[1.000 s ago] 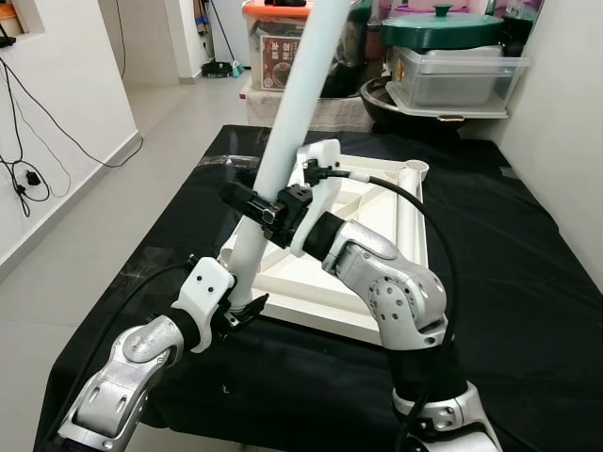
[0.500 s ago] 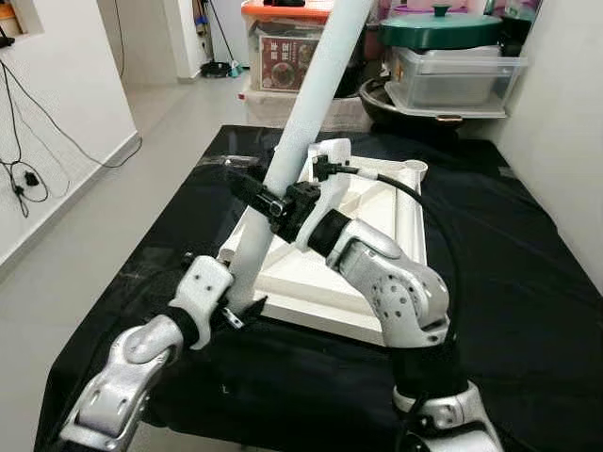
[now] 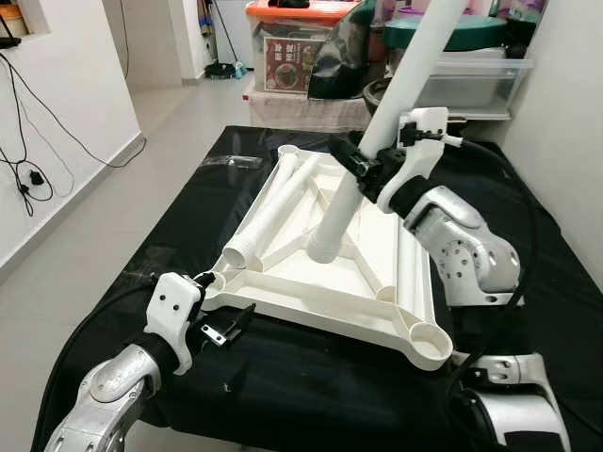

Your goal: Building children table

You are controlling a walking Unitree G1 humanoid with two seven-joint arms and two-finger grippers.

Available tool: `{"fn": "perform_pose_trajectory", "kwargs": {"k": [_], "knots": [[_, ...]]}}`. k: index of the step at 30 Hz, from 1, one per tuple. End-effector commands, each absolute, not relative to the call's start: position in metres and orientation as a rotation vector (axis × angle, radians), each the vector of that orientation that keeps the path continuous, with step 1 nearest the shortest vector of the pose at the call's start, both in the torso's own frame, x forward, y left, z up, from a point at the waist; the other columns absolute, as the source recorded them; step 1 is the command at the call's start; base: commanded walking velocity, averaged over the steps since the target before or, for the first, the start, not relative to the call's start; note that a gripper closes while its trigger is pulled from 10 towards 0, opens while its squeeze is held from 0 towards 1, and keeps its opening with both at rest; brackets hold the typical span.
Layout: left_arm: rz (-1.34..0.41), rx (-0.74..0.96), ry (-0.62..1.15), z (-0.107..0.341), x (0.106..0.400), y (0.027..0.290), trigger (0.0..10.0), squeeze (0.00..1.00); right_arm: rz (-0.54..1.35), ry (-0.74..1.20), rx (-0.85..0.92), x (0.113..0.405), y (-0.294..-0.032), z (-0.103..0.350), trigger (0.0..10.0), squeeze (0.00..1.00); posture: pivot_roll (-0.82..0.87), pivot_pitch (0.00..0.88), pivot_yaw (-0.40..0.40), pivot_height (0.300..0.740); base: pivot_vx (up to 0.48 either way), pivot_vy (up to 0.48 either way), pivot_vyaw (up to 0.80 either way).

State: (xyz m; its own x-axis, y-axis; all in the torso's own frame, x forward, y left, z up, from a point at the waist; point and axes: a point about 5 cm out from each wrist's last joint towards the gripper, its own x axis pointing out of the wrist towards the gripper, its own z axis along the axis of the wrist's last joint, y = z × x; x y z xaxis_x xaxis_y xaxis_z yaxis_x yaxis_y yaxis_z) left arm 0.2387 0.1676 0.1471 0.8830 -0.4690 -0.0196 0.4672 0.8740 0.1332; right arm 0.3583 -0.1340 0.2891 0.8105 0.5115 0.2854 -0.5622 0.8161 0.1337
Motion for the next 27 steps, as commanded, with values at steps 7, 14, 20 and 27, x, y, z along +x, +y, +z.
{"fn": "perform_pose_trajectory", "kwargs": {"k": [7, 14, 20, 27], "knots": [[-0.526, 0.129, 0.037, 0.138, 0.234, 0.156, 10.0, 0.0, 0.697, -0.346, 0.252, 0.355, -0.122, 0.308, 0.0, 0.0, 0.09, 0.0, -0.059, 0.74, 0.0, 0.0, 0.0], [-0.538, 0.137, 0.041, 0.136, 0.233, 0.153, 10.0, 0.0, 0.732, -0.337, 0.255, 0.355, -0.116, 0.305, 0.0, 0.0, 0.09, 0.0, -0.06, 0.74, 0.0, 0.0, 0.0], [-0.544, 0.139, 0.044, 0.136, 0.233, 0.152, 10.0, 0.0, 0.739, -0.336, 0.262, 0.355, -0.116, 0.303, 0.0, 0.0, 0.09, 0.0, -0.059, 0.74, 0.0, 0.0, 0.0], [-0.527, 0.185, 0.027, 0.139, 0.239, 0.154, 10.0, 0.0, 0.758, -0.328, 0.283, 0.352, -0.108, 0.299, 0.0, 0.0, 0.1, 0.0, -0.049, 0.74, 0.0, 0.0, 0.0]]}}
